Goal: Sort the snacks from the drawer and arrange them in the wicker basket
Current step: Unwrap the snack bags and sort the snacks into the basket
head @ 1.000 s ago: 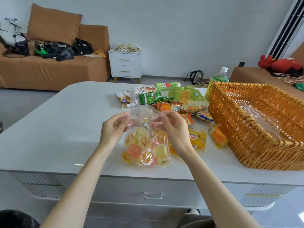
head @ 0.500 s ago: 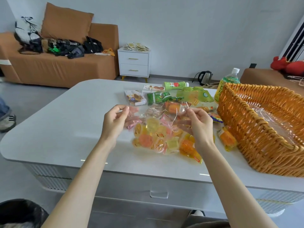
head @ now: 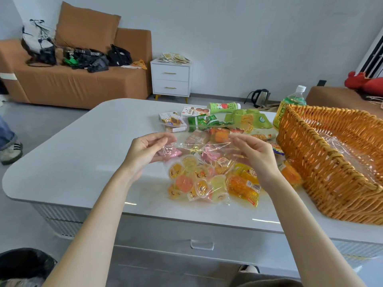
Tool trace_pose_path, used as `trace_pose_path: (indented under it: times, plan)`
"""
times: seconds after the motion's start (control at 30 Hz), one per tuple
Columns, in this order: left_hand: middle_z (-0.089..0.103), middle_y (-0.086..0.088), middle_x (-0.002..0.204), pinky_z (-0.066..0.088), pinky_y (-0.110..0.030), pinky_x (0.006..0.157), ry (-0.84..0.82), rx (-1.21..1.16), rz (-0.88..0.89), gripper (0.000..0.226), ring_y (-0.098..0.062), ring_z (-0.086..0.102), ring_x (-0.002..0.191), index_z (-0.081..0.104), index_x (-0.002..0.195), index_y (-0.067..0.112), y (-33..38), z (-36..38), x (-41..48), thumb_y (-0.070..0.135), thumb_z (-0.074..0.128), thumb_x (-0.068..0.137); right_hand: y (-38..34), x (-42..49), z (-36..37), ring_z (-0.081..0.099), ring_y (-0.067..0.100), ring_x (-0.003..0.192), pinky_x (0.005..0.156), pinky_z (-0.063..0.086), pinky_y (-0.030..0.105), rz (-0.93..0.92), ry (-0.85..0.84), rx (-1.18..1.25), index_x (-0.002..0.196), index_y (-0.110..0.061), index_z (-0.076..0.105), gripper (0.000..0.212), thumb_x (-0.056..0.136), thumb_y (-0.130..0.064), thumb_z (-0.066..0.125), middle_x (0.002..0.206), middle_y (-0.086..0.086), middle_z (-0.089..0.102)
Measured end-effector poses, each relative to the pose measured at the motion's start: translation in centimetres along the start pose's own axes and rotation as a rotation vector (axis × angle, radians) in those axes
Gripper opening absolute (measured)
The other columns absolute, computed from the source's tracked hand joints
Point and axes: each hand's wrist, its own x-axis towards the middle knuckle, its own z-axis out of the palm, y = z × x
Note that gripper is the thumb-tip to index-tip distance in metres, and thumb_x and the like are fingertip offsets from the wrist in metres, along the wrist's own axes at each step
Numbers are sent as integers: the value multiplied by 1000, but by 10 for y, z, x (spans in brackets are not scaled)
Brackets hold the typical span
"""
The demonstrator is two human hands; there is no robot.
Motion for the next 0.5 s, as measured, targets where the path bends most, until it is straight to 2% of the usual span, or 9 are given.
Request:
trace_pose_path:
  times: [0.13, 0.2, 0.27, 0.33, 0.4, 0.5]
  plan:
    - [72, -8, 107, 57, -36, 85, -101, 39, 32, 21, -25, 67, 103, 69, 107, 9, 2, -6, -2, 9, 51, 95, 1, -1, -14, 72, 16, 87, 71, 60, 27, -9, -99, -40, 107, -14, 71, 19, 95, -11, 56, 99, 0, 75]
    - [71, -9, 110, 56, -38, 87, -122, 83, 60, 23, -27, 66, 105, 70, 106, 7, 1, -8, -3, 4, 50, 96, 3, -1, -19, 71, 16, 95, 74, 59, 28, -38, -147, -82, 103, -14, 72, 27, 97, -1, 49, 103, 2, 74]
    - [71, -9, 111, 55, -38, 89, -136, 121, 72, 31, -24, 65, 107, 73, 97, 3, 1, -9, -6, -9, 45, 94, 4, -3, -22, 69, 17, 101, 76, 59, 26, -48, -181, -125, 93, -8, 74, 38, 95, 12, 41, 103, 4, 74]
    - [70, -8, 112, 54, -36, 90, -164, 159, 73, 38, -20, 65, 109, 74, 92, 1, 1, -11, -7, -16, 39, 93, 4, -4, -24, 69, 14, 96, 74, 57, 23, -63, -207, -188, 86, 0, 71, 42, 91, 19, 34, 98, 8, 74]
    - [70, -8, 112, 54, -29, 90, -183, 205, 89, 39, -16, 64, 110, 73, 94, 1, 3, -11, -10, -16, 38, 93, 5, -5, -26, 69, 13, 87, 73, 57, 22, -101, -228, -257, 82, 1, 69, 39, 91, 18, 35, 90, 9, 72]
    - [69, -11, 111, 53, -22, 87, -180, 230, 125, 38, -14, 63, 111, 72, 92, 2, 8, -11, -14, -16, 38, 92, 8, -7, -28, 69, 20, 91, 80, 59, 31, -175, -228, -350, 76, -4, 69, 39, 92, 15, 38, 89, 8, 71]
